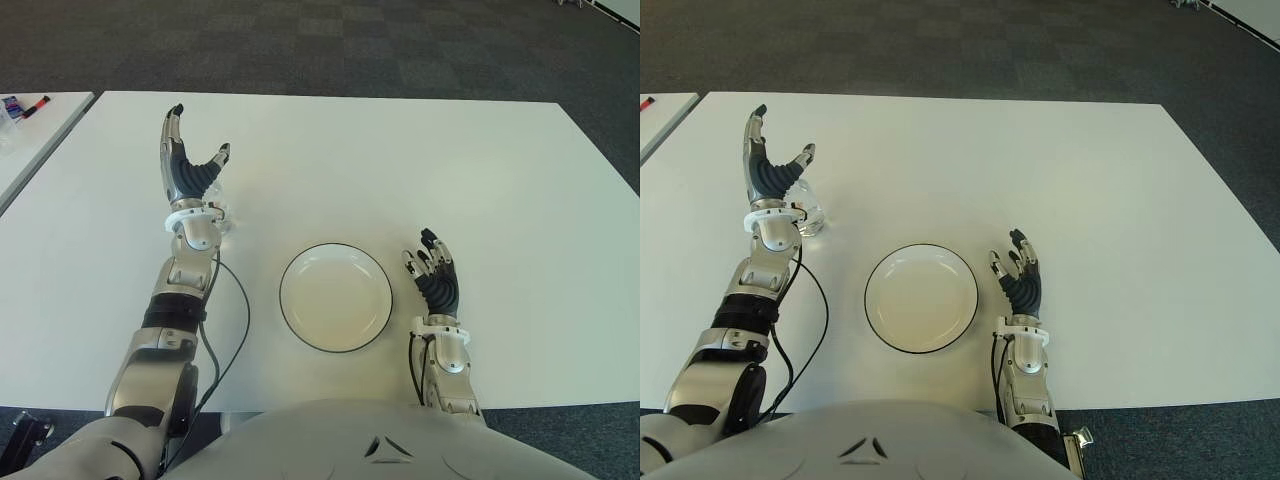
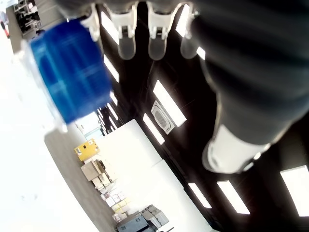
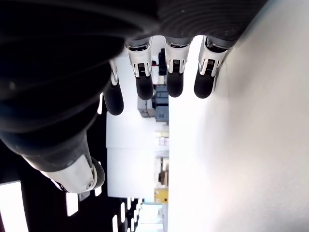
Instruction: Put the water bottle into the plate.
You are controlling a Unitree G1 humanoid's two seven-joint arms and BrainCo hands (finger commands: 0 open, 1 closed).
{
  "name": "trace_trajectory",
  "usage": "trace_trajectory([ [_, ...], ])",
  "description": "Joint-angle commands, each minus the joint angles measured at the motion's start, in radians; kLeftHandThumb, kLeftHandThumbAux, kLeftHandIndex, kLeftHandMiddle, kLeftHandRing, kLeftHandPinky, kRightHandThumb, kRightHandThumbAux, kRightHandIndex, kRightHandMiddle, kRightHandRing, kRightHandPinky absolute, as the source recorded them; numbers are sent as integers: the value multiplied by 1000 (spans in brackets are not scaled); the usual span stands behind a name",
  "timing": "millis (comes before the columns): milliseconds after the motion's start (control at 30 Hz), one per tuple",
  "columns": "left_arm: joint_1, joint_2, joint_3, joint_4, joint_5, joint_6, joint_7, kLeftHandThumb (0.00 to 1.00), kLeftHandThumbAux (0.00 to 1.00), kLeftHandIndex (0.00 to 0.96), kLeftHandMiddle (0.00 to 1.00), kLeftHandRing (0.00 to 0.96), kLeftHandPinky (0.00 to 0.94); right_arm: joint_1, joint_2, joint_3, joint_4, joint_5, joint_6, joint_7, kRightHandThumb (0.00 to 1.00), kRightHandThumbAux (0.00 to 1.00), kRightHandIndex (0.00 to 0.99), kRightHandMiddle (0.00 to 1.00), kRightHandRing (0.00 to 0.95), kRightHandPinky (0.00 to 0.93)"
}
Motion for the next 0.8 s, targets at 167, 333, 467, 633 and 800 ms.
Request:
trace_trajectory([
  [167,-10,-7,-13,21,-2,-3,-17,238,778,5,34,32,89,34,17,-2,12,9,51,-6,508,725,182,111,80,111],
  [333,-10,-8,-14,23,0,1,-14,232,776,4,36,34,90,36,16,-3,9,6,53,-6,504,728,184,113,78,101],
  [467,-6,-9,-17,17,4,3,-10,232,775,3,39,36,90,42,16,-2,3,6,53,-5,502,728,187,112,75,99],
  [633,-2,-10,-19,14,5,-4,-3,234,776,9,45,40,90,44,17,-3,2,9,52,-4,505,728,196,109,70,96],
  [800,3,-9,-21,9,7,-7,6,235,773,14,47,44,91,43,18,-4,5,15,51,0,512,729,197,111,71,99],
])
